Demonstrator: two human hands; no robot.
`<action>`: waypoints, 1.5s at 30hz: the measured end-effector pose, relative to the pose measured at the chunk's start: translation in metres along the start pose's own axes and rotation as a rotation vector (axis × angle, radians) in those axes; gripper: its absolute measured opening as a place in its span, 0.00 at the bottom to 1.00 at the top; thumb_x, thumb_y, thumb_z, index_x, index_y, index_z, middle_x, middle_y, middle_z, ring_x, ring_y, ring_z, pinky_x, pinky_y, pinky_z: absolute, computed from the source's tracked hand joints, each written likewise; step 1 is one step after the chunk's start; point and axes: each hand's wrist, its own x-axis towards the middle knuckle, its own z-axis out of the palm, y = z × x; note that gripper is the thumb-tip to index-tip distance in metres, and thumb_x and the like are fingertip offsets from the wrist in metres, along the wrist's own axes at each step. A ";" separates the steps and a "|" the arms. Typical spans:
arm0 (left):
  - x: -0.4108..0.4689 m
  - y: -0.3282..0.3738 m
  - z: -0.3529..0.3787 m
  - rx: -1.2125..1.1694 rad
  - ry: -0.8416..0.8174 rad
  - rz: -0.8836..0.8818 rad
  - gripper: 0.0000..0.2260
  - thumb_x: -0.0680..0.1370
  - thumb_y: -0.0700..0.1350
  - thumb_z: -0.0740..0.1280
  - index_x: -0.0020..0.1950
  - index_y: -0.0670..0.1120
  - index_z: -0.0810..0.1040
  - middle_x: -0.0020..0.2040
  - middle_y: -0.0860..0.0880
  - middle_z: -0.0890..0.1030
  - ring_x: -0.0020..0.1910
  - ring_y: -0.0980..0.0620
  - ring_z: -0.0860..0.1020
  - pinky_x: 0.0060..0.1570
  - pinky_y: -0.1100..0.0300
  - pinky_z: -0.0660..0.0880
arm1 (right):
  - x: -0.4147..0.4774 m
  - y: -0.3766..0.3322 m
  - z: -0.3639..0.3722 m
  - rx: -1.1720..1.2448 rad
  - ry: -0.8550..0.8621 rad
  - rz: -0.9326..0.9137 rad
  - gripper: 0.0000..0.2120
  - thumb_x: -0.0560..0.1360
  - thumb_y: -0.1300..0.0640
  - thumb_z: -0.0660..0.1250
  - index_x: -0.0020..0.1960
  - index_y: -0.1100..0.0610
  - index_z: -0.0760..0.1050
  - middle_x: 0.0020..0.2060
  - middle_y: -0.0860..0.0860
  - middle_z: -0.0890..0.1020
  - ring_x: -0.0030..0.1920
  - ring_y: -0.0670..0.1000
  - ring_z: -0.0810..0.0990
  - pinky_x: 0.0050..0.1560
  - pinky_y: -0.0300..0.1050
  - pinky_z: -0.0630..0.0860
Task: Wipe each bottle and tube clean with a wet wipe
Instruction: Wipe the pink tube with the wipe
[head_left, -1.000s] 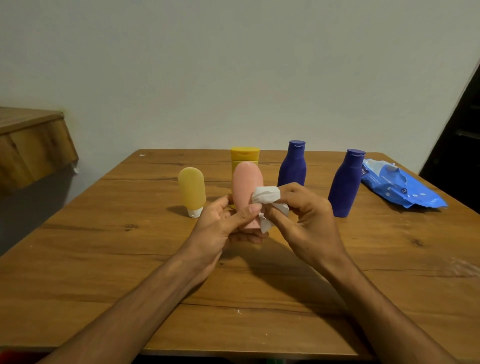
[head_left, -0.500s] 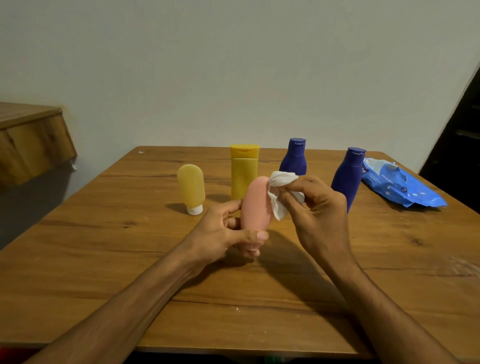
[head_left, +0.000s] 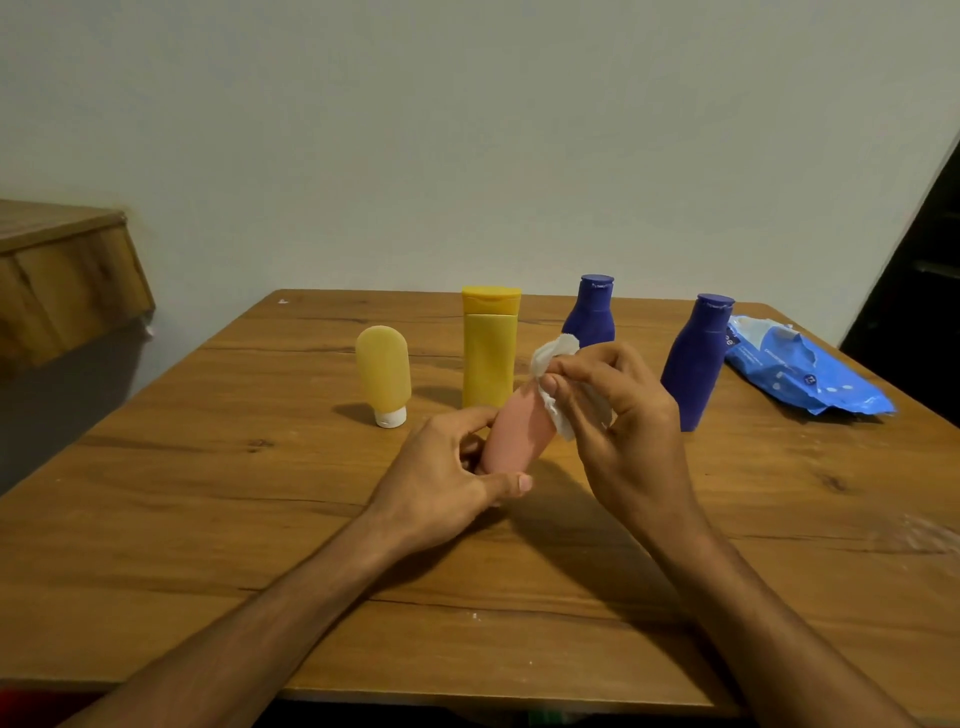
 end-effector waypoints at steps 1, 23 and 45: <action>0.000 0.000 0.001 0.017 0.016 0.008 0.26 0.71 0.46 0.77 0.67 0.50 0.75 0.57 0.56 0.79 0.53 0.60 0.77 0.48 0.67 0.78 | -0.001 0.000 0.000 -0.035 -0.015 -0.051 0.09 0.75 0.60 0.67 0.55 0.60 0.79 0.48 0.51 0.75 0.48 0.46 0.75 0.46 0.33 0.74; -0.002 0.006 0.001 0.451 0.197 0.063 0.12 0.76 0.48 0.71 0.59 0.53 0.79 0.34 0.60 0.74 0.35 0.59 0.73 0.37 0.65 0.69 | -0.004 -0.003 0.003 -0.297 -0.119 -0.306 0.11 0.76 0.54 0.61 0.51 0.58 0.79 0.48 0.54 0.77 0.51 0.53 0.71 0.42 0.52 0.74; 0.007 0.005 -0.008 -0.499 0.013 -0.040 0.20 0.70 0.40 0.74 0.61 0.49 0.76 0.48 0.41 0.85 0.43 0.41 0.84 0.39 0.55 0.82 | -0.006 -0.005 0.002 0.023 0.048 -0.069 0.12 0.72 0.61 0.70 0.54 0.58 0.80 0.49 0.53 0.80 0.50 0.46 0.78 0.47 0.36 0.77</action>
